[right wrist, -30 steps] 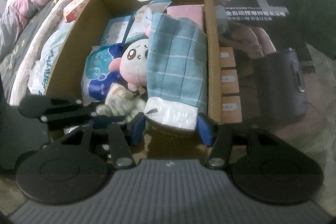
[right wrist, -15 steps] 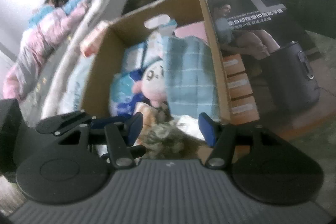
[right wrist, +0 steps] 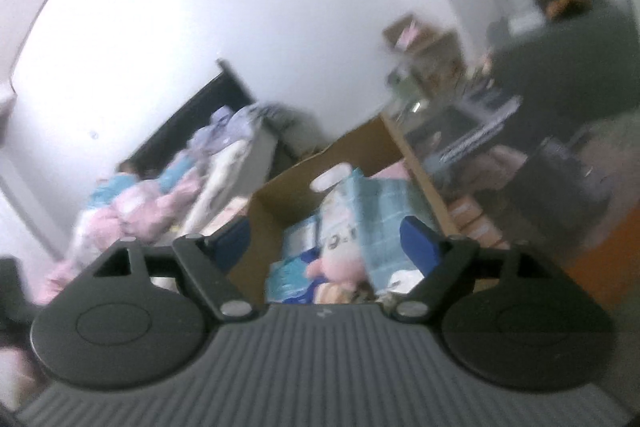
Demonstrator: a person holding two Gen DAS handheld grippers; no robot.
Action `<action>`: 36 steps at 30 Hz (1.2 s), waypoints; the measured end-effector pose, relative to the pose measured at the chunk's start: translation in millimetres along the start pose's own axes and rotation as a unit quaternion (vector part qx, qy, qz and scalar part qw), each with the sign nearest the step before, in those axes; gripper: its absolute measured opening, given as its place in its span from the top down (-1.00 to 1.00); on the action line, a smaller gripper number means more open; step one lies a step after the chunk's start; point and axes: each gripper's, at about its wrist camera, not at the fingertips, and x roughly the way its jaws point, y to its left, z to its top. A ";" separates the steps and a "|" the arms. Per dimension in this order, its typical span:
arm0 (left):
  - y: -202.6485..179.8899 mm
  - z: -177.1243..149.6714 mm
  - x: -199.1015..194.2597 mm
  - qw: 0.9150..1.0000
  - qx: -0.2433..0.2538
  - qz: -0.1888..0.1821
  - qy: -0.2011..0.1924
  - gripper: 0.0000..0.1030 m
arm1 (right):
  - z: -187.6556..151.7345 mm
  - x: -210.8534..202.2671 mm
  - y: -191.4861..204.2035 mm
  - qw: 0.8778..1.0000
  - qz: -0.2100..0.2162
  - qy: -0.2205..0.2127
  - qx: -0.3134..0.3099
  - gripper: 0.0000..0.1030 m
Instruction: Organize soft objects
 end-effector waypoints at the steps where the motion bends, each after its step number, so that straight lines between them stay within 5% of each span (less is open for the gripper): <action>1: 4.4 -4.0 -5.2 1.000 -0.009 0.018 -0.001 -1.00 | -7.6 -2.2 8.1 1.000 -0.016 -0.008 -0.020 -0.61; 6: 22.1 -25.1 -18.2 0.995 -0.054 0.077 0.018 -1.00 | -35.1 -6.4 40.3 0.994 -0.056 -0.024 -0.087 -0.62; 15: 25.4 -57.5 -21.9 0.982 -0.069 0.161 0.076 -1.00 | -68.4 -7.9 77.2 0.996 -0.023 0.043 -0.079 -0.76; 21: 19.7 -68.9 -15.3 0.981 -0.082 0.134 0.116 -1.00 | -91.9 0.9 114.5 0.985 0.000 0.104 -0.135 -0.91; 28: 15.8 -69.8 -22.0 0.982 -0.109 0.127 0.090 -0.99 | -101.8 9.4 138.9 0.972 -0.045 0.124 -0.193 -0.97; 36: 17.8 -68.4 -21.0 0.982 -0.108 0.126 0.094 -0.99 | -93.4 25.0 130.1 0.972 -0.057 0.135 -0.182 -0.97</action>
